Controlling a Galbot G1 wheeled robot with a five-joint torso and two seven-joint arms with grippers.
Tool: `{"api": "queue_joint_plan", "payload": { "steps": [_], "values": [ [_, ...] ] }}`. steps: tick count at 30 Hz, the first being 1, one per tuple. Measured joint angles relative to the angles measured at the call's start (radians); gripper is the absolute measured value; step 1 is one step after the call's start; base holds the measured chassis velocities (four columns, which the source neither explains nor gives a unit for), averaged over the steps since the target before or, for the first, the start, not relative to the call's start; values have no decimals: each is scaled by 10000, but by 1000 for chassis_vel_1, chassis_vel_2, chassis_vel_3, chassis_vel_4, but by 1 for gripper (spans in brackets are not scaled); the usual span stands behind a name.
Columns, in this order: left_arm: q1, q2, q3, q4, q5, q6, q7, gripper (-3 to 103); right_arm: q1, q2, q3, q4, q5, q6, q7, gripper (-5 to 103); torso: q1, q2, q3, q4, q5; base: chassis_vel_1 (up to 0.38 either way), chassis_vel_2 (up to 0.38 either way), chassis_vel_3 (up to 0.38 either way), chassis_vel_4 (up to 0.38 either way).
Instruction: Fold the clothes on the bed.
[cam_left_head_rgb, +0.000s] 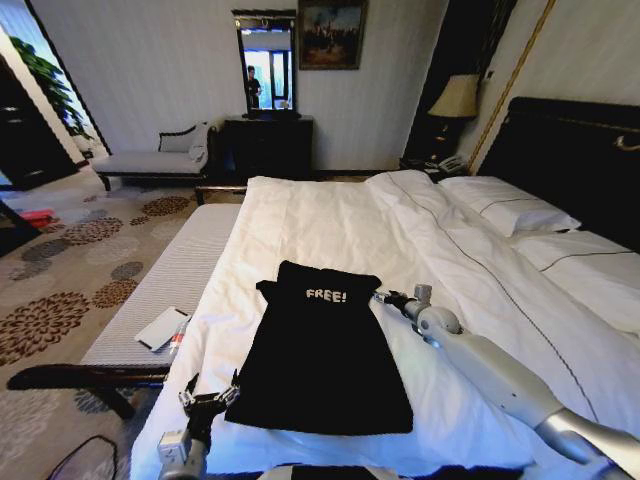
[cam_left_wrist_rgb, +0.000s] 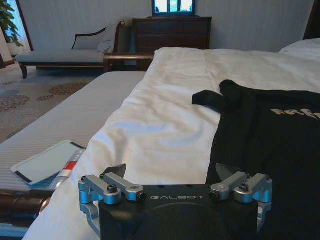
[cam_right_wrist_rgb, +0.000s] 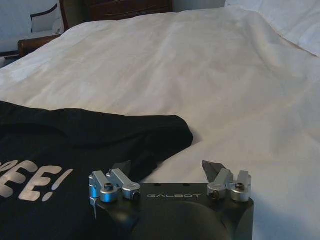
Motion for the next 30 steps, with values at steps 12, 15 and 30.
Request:
{"api": "queue_joint_plan", "payload": {
  "steps": [12,15,30],
  "values": [
    [-110,108,37,11,-164,32,-27,100,184,7,-124,-119,72,6,104,77,-1,0,0,0,0,0,0,0,0],
    [-116,95,41,17,-178,32,-29,100,205,25,-109,-77,278,7,109,77,0,-1,0,0,0,0,0,0,0],
    [-130,94,25,0,-372,85,-62,100,65,160,513,396,3145,-818,123,77,-2,-1,0,-1,1,0,0,0,0]
  ]
}}
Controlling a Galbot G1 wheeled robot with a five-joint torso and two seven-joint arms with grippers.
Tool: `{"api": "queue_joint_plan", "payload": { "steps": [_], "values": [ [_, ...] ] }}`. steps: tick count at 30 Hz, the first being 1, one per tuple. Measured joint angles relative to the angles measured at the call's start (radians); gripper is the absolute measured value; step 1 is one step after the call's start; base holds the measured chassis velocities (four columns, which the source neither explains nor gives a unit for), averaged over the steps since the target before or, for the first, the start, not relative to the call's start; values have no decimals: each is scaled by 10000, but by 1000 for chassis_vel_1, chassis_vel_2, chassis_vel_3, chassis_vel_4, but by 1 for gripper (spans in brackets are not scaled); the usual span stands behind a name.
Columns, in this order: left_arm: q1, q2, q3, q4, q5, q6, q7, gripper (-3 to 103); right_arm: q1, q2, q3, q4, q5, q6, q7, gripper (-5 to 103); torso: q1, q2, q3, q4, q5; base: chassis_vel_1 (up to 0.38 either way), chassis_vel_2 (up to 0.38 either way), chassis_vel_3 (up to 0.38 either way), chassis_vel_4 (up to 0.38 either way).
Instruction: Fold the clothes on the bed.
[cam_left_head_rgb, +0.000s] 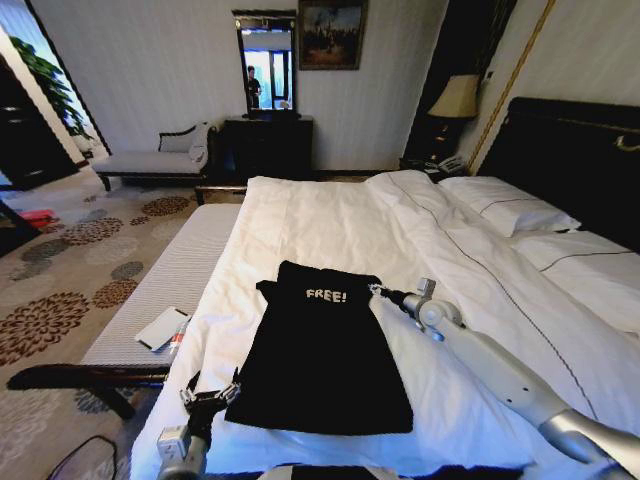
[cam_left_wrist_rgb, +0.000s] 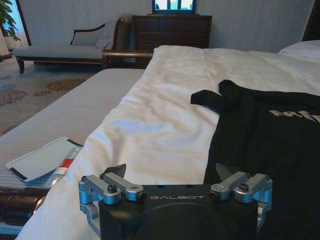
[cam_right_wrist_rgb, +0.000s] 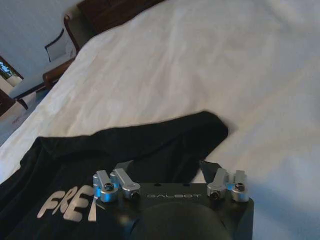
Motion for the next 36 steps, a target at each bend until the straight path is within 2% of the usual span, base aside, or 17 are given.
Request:
{"api": "queue_joint_plan", "payload": {
  "steps": [1,5,7,18,21,28,32,35,36],
  "values": [
    [0,0,0,0,0,0,0,100,0,0,0,0,0,0,0,77,0,0,0,0,0,0,0,0,0],
    [35,-23,-43,-20,-16,1,-9,100,182,272,-142,-349,82,-105,7,59,0,0,0,2,-1,0,0,0,0],
    [36,-23,-48,-20,-31,1,-12,100,216,307,-162,-408,88,-107,8,57,0,0,0,2,-1,0,0,0,0],
    [-39,-53,16,33,-106,-1,-31,100,152,439,110,-674,110,-63,18,51,0,1,0,0,-2,0,0,0,0],
    [-44,-66,45,77,-46,-16,-32,100,136,621,355,-899,125,-53,-1,57,0,0,0,-2,0,0,0,0,0],
    [39,-152,108,75,116,-71,-29,100,145,844,610,-1234,159,-52,31,60,1,0,0,2,-1,0,0,0,0],
    [41,-122,57,36,66,-86,-34,100,54,863,726,-1278,159,-47,33,44,1,1,0,0,0,0,0,0,0],
    [22,-119,64,23,10,-86,-47,100,-21,906,851,-1278,159,-20,35,38,1,0,0,0,-2,0,0,0,0],
    [20,-125,80,12,8,-86,-47,100,-85,977,984,-1301,159,3,52,33,1,0,0,1,-1,0,0,0,0]
  ]
}}
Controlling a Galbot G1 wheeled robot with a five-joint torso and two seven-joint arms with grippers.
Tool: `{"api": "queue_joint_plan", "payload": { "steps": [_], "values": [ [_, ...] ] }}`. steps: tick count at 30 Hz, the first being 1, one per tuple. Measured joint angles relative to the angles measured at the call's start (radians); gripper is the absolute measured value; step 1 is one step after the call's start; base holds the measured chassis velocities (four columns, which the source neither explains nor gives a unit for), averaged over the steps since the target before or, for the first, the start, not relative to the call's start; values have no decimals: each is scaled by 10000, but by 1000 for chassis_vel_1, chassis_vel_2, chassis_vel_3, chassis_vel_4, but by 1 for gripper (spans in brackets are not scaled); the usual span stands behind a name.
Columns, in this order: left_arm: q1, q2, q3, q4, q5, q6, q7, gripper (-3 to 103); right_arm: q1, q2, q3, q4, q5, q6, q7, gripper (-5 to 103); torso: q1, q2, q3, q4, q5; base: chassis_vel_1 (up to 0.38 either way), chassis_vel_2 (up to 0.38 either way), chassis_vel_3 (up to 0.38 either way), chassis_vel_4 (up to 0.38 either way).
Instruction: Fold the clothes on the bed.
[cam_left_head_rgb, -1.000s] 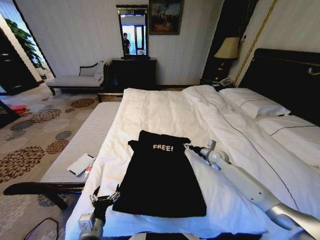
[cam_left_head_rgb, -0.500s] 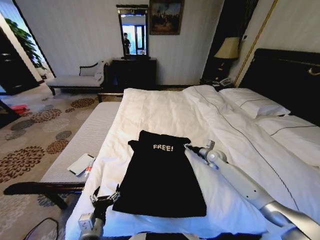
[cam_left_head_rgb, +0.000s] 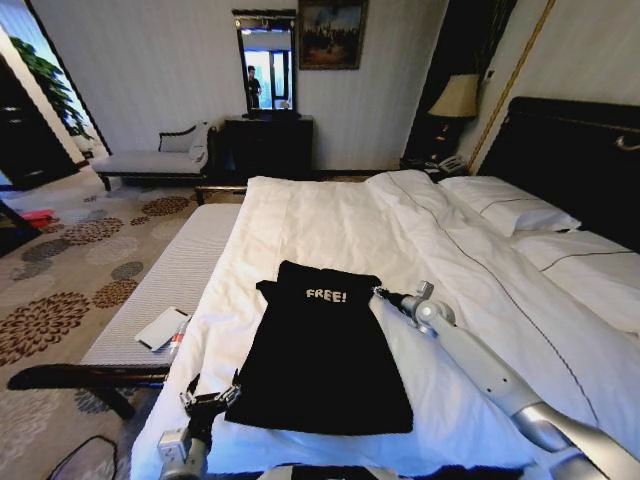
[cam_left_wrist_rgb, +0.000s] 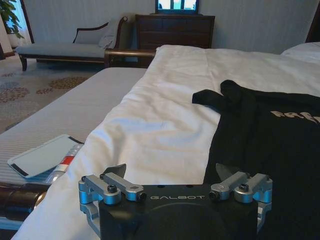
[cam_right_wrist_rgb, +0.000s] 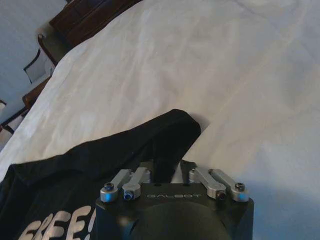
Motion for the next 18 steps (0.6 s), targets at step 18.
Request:
{"api": "queue_joint_plan", "payload": {
  "steps": [18],
  "values": [
    [27,1,-8,-82,17,7,-16,100,-21,61,93,154,14,-8,105,24,0,0,0,0,0,0,0,0,0]
  ]
}}
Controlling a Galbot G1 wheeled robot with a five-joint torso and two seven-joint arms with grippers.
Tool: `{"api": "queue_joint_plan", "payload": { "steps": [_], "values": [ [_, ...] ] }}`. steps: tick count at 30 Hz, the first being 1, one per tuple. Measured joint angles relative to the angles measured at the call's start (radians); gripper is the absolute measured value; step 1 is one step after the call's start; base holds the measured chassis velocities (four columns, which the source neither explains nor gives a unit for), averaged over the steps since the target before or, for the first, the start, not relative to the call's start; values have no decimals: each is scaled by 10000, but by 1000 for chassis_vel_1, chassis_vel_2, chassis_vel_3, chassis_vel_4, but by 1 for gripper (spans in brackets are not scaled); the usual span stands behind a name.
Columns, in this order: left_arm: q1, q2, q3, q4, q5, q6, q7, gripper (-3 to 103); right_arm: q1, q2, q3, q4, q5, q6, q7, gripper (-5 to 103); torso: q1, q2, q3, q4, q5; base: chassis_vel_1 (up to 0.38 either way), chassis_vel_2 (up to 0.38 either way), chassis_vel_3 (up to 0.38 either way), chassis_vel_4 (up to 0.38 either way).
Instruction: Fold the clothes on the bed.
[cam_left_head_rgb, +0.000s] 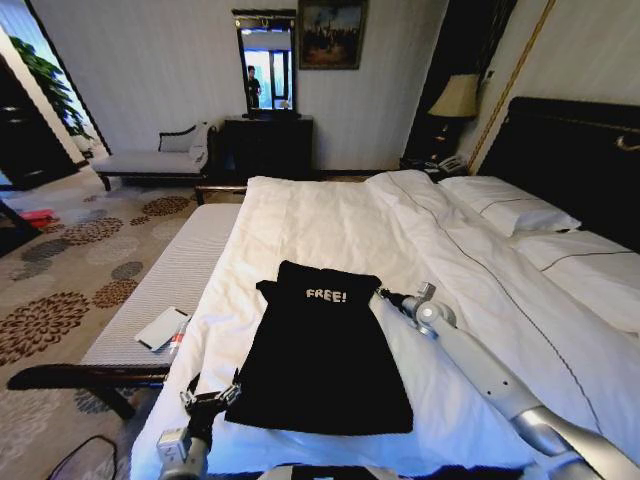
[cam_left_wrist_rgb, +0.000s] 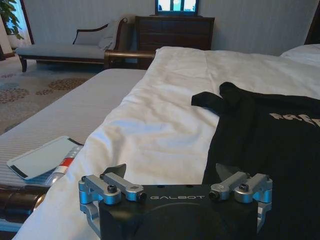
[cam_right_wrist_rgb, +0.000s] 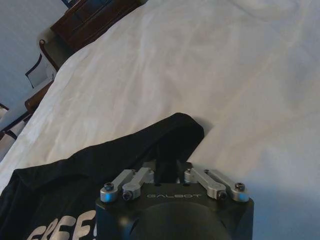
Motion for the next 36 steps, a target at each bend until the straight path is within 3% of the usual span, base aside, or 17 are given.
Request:
{"api": "queue_joint_plan", "payload": {
  "steps": [2,5,6,8,14,20,36],
  "values": [
    [0,0,0,-1,-2,0,-1,100,12,8,-23,2,0,-6,11,29,0,0,0,0,0,0,0,0,0],
    [6,2,-5,-5,-9,0,-6,100,69,39,-94,-28,-9,-18,40,47,0,0,0,1,0,0,0,0,0],
    [6,2,-5,-5,-9,0,-6,100,69,39,-94,-28,-9,-18,40,47,0,0,0,1,0,0,0,0,0],
    [12,2,-15,-19,-21,0,-8,100,71,39,-113,-43,-12,-24,47,45,0,0,0,0,0,0,0,0,0],
    [33,2,-24,-45,-34,0,-16,100,48,66,-121,-91,-38,-27,55,18,0,0,0,1,0,0,0,0,0],
    [19,12,-39,-43,-36,0,-23,100,59,33,-261,-93,-104,-27,54,1,0,0,0,0,1,0,0,0,0],
    [-110,-14,-50,87,-133,-6,-49,100,132,-5,-156,-123,-28,59,69,2,0,0,0,0,0,0,0,0,0]
  ]
}}
